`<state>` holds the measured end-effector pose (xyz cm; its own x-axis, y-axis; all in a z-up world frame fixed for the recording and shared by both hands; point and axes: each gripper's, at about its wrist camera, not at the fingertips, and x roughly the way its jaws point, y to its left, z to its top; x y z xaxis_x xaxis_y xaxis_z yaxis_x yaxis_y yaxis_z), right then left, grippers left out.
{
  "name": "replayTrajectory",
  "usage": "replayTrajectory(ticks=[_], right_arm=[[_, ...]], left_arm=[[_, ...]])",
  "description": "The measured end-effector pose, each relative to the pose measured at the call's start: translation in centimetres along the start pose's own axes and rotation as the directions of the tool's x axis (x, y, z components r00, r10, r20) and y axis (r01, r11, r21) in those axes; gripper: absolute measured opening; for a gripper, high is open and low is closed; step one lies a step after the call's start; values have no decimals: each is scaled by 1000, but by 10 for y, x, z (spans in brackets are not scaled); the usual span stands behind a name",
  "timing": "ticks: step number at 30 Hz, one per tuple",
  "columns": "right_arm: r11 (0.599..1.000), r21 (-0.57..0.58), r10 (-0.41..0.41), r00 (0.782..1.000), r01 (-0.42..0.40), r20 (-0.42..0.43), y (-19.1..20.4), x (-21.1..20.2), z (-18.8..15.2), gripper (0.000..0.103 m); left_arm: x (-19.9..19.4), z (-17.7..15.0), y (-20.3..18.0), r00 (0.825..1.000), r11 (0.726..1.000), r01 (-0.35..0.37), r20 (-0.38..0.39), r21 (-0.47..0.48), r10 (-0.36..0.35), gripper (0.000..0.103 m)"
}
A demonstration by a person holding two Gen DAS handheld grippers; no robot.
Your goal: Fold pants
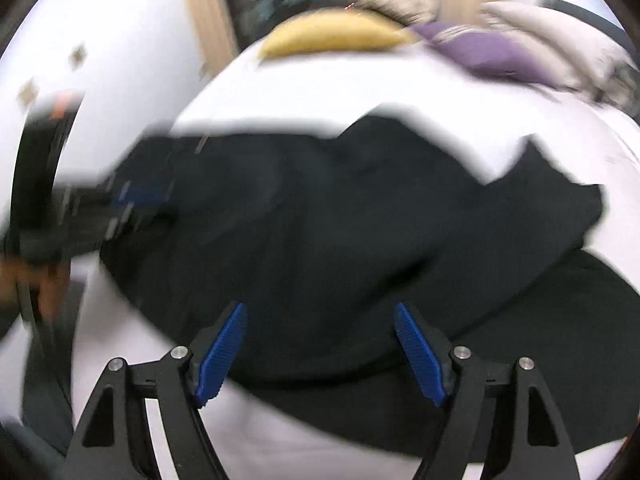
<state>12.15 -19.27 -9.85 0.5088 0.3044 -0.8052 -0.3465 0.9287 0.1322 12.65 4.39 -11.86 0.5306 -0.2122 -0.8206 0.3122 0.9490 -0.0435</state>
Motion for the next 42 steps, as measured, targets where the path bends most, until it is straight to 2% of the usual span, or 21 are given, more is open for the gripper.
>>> replayTrajectory(ticks=[2,5,8,10,12,14,16,20,21,22,23,25,27,28,29,31,33,36,38,39,42], right_arm=[[991,129,-43,998,38,42,-48,-15,28,79],[948,254,-195,981,190,-7,-113,-14,74,80],[901,300,-310,949,314,-62,-160,1,113,80],[877,308,-344,929,369,-135,-178,20,135,80],[874,282,-353,917,395,-187,-189,39,153,80],[851,263,-396,885,454,-245,-190,63,163,80],[814,273,-425,847,512,-320,-200,83,170,80],[792,277,-428,819,544,-382,-211,114,178,80],[785,267,-435,804,559,-404,-215,122,177,80],[769,247,-450,774,590,-446,-217,130,174,80],[761,252,-448,765,597,-462,-221,134,172,81],[747,307,-421,777,589,-467,-229,133,168,84],[755,318,-399,787,573,-470,-229,131,166,80],[773,325,-374,805,545,-460,-227,129,166,68],[785,336,-348,819,521,-456,-226,128,166,62],[792,346,-328,828,503,-455,-223,122,167,40],[794,361,-314,839,489,-445,-220,115,168,27],[793,393,-307,863,466,-402,-221,97,176,24],[801,371,-329,863,470,-383,-216,86,179,20],[808,350,-342,861,475,-377,-214,82,180,6],[812,351,-336,865,467,-373,-215,74,179,5]], left_arm=[[-6,11,-6,999,1000,-6,38,3,5,17],[6,22,-13,999,1000,-26,40,-10,26,17],[39,19,-13,998,998,-52,-30,-40,51,17],[48,13,-13,998,997,-55,-27,-59,54,17],[49,9,-12,998,996,-59,-22,-62,58,17],[52,10,-12,998,996,-61,-30,-59,59,17],[53,11,-11,998,997,-53,-31,-58,52,17],[51,6,-8,999,997,-39,-19,-69,38,17],[52,5,-8,999,997,-41,-17,-67,40,17],[52,5,-9,999,997,-45,-14,-65,44,17],[53,6,-10,999,997,-47,-14,-63,46,17],[53,4,-10,999,997,-47,-11,-63,47,17],[50,2,-11,999,997,-46,-9,-65,46,17],[50,1,-12,999,997,-47,-9,-65,47,17],[49,1,-12,999,997,-48,-8,-65,48,17],[49,0,-12,999,996,-53,-8,-65,52,17],[49,0,-14,998,996,-57,-8,-65,57,17],[48,-1,-14,998,996,-60,-5,-69,60,17],[48,-1,-14,998,996,-61,-3,-67,60,17],[48,-1,-14,998,996,-60,-2,-69,60,17],[47,-1,-13,998,996,-57,-1,-75,57,17]])
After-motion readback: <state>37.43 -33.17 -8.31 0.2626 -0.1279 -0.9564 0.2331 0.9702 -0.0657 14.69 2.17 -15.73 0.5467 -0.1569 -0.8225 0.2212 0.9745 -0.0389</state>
